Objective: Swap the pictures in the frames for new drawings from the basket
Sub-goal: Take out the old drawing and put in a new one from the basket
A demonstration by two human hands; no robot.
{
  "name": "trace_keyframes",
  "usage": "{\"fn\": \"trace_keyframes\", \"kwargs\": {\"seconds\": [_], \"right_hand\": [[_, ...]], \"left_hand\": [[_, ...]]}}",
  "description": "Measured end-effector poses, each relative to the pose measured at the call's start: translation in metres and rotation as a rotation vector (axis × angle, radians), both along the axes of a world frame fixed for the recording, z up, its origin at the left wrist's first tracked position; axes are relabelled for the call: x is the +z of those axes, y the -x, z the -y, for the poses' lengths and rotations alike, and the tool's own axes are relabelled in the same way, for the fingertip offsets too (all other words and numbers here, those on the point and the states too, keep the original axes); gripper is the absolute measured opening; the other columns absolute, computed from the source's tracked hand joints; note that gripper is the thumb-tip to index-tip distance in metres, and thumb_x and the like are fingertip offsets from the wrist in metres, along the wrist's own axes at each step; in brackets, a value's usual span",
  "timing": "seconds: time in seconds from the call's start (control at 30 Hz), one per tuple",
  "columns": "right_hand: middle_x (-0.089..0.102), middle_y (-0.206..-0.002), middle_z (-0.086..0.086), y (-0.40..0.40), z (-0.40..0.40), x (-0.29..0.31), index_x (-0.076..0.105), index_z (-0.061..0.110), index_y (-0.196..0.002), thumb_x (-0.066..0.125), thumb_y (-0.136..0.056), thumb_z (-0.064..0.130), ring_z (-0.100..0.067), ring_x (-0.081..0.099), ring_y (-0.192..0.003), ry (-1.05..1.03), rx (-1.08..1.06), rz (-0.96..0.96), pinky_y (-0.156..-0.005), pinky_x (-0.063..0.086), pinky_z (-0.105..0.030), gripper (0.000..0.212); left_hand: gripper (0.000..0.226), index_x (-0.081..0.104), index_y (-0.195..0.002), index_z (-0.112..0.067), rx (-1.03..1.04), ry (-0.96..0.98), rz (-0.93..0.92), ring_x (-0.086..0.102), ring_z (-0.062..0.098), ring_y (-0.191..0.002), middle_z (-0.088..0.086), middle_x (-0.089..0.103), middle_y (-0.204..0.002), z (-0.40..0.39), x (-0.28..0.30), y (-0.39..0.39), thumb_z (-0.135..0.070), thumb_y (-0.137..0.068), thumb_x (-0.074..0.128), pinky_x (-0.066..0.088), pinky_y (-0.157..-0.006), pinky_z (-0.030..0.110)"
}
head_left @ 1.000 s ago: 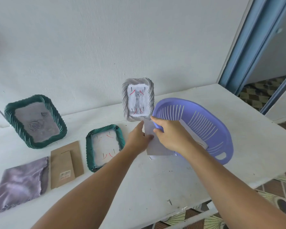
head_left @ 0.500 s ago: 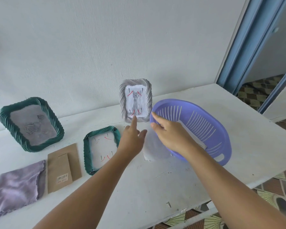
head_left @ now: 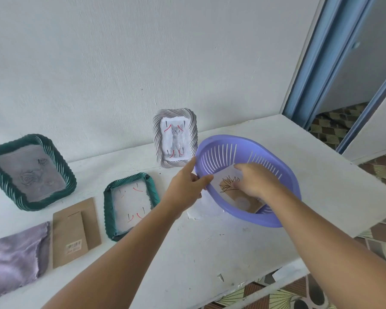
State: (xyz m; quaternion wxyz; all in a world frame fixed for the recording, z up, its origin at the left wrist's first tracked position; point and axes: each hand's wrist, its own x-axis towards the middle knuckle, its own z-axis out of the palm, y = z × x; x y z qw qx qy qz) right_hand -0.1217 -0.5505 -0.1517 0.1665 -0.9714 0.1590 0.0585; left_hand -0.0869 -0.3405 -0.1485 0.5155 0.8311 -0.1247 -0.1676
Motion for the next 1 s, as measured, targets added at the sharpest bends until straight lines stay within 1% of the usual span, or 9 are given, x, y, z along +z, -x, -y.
{"fn": "trace_keyframes", "kwargs": {"seconds": [0.13, 0.23, 0.3, 0.4, 0.47, 0.6, 0.67, 0.8, 1.0], "right_hand": [[0.054, -0.138, -0.010, -0.002, -0.001, -0.003, 0.053, 0.022, -0.141, 0.077, -0.086, 0.037, -0.032, 0.055, -0.125, 0.065, -0.018, -0.020, -0.096, 0.051, -0.043, 0.062], [0.056, -0.124, -0.011, -0.005, -0.001, -0.003, 0.057, 0.023, -0.127, 0.081, -0.080, 0.027, -0.033, 0.061, -0.109, 0.032, -0.043, 0.001, -0.081, 0.054, -0.039, 0.053], [0.058, -0.120, -0.011, -0.006, 0.000, -0.003, 0.055, 0.020, -0.125, 0.077, -0.082, 0.017, -0.034, 0.061, -0.105, 0.025, -0.056, 0.030, -0.076, 0.053, -0.038, 0.048], [0.063, -0.116, -0.011, -0.006, 0.003, -0.005, 0.050, 0.016, -0.131, 0.064, -0.088, 0.002, -0.035, 0.063, -0.103, 0.034, -0.075, 0.095, -0.080, 0.057, -0.045, 0.047], [0.064, -0.107, -0.011, -0.007, 0.005, -0.006, 0.050, 0.015, -0.128, 0.060, -0.089, 0.000, -0.035, 0.063, -0.096, 0.033, -0.081, 0.141, -0.076, 0.057, -0.046, 0.043], [0.066, -0.085, -0.003, -0.006, 0.008, -0.007, 0.059, 0.018, -0.095, 0.056, -0.090, 0.006, -0.033, 0.062, -0.082, 0.089, -0.110, 0.227, -0.058, 0.048, -0.037, 0.014], [0.067, -0.081, -0.002, -0.004, 0.006, -0.004, 0.061, 0.019, -0.089, 0.052, -0.088, 0.006, -0.035, 0.063, -0.080, 0.101, -0.107, 0.253, -0.056, 0.048, -0.035, 0.016], [0.072, -0.108, -0.007, -0.001, 0.002, 0.001, 0.066, 0.022, -0.121, 0.048, -0.096, 0.011, -0.038, 0.064, -0.099, 0.117, -0.097, 0.313, -0.076, 0.058, -0.043, 0.033], [0.074, -0.106, -0.006, -0.004, 0.002, 0.006, 0.055, 0.037, -0.143, 0.047, -0.104, 0.028, -0.036, 0.064, -0.097, 0.089, -0.068, 0.392, -0.065, 0.048, -0.035, 0.040]], "left_hand": [[0.079, 0.023, -0.160, -0.032, 0.014, 0.031, -0.025, 0.062, 0.007, -0.065, -0.002, 0.069, -0.080, -0.004, -0.004, 0.000, -0.041, -0.095, 0.067, 0.043, -0.061, 0.018], [0.080, 0.023, -0.160, -0.032, 0.022, 0.057, -0.047, 0.062, 0.009, -0.066, -0.003, 0.068, -0.080, -0.007, -0.008, 0.000, -0.041, -0.095, 0.068, 0.047, -0.067, 0.022], [0.080, 0.023, -0.160, -0.032, 0.023, 0.068, -0.056, 0.062, 0.009, -0.067, -0.003, 0.068, -0.078, -0.009, -0.008, 0.001, -0.041, -0.095, 0.069, 0.047, -0.069, 0.023], [0.081, 0.022, -0.160, -0.032, 0.022, 0.066, -0.050, 0.061, 0.008, -0.067, -0.005, 0.067, -0.077, -0.009, -0.006, 0.003, -0.041, -0.095, 0.068, 0.047, -0.068, 0.023], [0.081, 0.022, -0.160, -0.032, 0.019, 0.058, -0.045, 0.062, 0.009, -0.067, -0.003, 0.068, -0.079, -0.008, -0.005, 0.003, -0.041, -0.095, 0.068, 0.047, -0.067, 0.023], [0.081, 0.021, -0.160, -0.031, 0.012, 0.049, -0.034, 0.061, 0.009, -0.066, 0.002, 0.072, -0.086, -0.006, -0.004, 0.003, -0.041, -0.095, 0.068, 0.049, -0.065, 0.023], [0.081, 0.021, -0.160, -0.031, 0.013, 0.041, -0.030, 0.061, 0.009, -0.066, 0.003, 0.073, -0.089, -0.005, -0.002, 0.003, -0.041, -0.095, 0.069, 0.049, -0.065, 0.023], [0.082, 0.021, -0.160, -0.031, 0.010, 0.021, -0.023, 0.062, 0.009, -0.066, 0.002, 0.074, -0.090, -0.004, -0.001, 0.002, -0.041, -0.094, 0.069, 0.050, -0.063, 0.023], [0.081, 0.023, -0.160, -0.033, 0.011, 0.014, -0.012, 0.061, 0.010, -0.067, 0.002, 0.075, -0.089, -0.002, 0.002, 0.001, -0.043, -0.094, 0.069, 0.054, -0.068, 0.028]]}}
